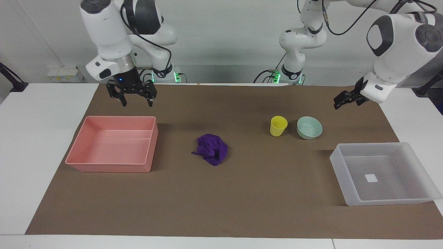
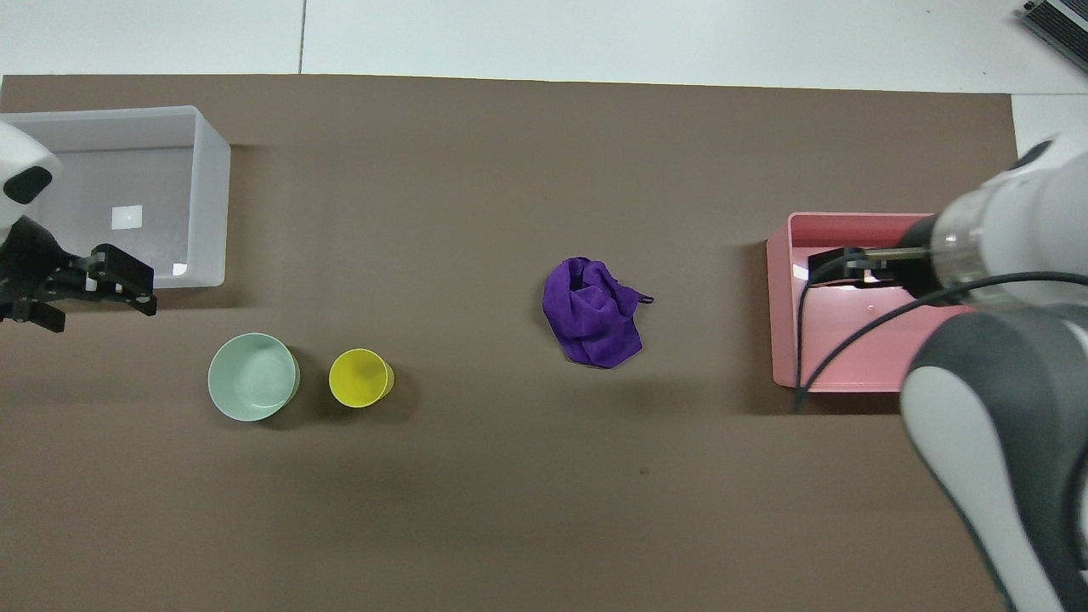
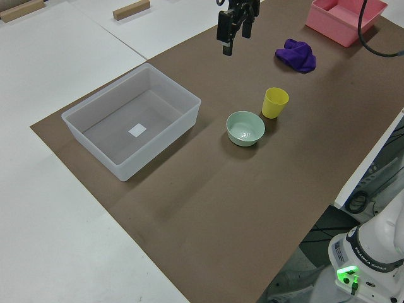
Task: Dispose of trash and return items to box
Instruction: 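Reach the right gripper toward the purple cloth while the left gripper reaches the bowl, then grasp the purple cloth with the right gripper while the left gripper grasps the bowl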
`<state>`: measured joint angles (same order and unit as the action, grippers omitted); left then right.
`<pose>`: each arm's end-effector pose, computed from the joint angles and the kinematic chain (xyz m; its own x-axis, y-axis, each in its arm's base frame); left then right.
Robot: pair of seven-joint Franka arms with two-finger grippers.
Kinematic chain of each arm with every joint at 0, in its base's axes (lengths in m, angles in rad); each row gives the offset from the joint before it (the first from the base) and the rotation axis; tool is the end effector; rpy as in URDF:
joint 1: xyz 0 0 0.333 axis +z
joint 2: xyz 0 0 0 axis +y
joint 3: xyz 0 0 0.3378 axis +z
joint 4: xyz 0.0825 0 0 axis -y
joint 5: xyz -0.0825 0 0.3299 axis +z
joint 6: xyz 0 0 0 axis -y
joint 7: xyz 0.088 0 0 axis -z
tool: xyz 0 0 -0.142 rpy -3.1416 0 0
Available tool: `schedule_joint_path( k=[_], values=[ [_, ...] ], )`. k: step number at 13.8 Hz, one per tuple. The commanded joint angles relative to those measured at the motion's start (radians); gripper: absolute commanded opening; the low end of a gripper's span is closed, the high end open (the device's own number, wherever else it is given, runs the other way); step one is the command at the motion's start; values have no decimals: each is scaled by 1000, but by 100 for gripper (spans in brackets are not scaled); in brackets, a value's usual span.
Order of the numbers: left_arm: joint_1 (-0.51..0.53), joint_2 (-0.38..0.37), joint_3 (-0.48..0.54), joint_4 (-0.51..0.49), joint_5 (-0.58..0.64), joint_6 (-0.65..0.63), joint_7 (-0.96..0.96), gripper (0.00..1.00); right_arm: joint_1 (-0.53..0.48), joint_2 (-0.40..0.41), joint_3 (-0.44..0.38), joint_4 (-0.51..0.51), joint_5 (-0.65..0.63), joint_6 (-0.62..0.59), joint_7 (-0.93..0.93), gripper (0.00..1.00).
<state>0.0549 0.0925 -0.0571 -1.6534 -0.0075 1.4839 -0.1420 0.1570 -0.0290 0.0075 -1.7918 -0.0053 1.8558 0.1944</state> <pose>0.5008 -0.0011 0.5256 0.9563 0.1376 -0.2580 0.1361 -0.9904 -0.0241 0.5062 0.0835 0.5579 0.9953 -0.0291 0.0922 -0.0281 -0.9995 -0.0126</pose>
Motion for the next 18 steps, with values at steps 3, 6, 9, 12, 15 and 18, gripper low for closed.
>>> schedule_joint_path(
  k=[3, 6, 9, 12, 15, 18],
  values=[
    [39, -16, -6, -308, -29, 258, 82, 100, 148, 141, 3, -32, 5, 225, 141, 100],
    [28, -34, -7, -460, -31, 395, 99, 100, 219, 207, 3, -75, 5, 357, 207, 100],
    [26, -27, -7, -506, -99, 424, 177, 100, 259, 299, 5, -78, 7, 505, 264, 100],
    [66, 15, -6, -552, -189, 498, 274, 77, 291, 355, 6, -86, 5, 558, 264, 100],
    [68, 23, -4, -548, -189, 489, 280, 26, 331, 406, 5, -128, 2, 617, 266, 91],
    [86, 27, -4, -522, -189, 460, 278, 0, 320, 399, 5, -173, 4, 643, 279, 0]
  ],
)
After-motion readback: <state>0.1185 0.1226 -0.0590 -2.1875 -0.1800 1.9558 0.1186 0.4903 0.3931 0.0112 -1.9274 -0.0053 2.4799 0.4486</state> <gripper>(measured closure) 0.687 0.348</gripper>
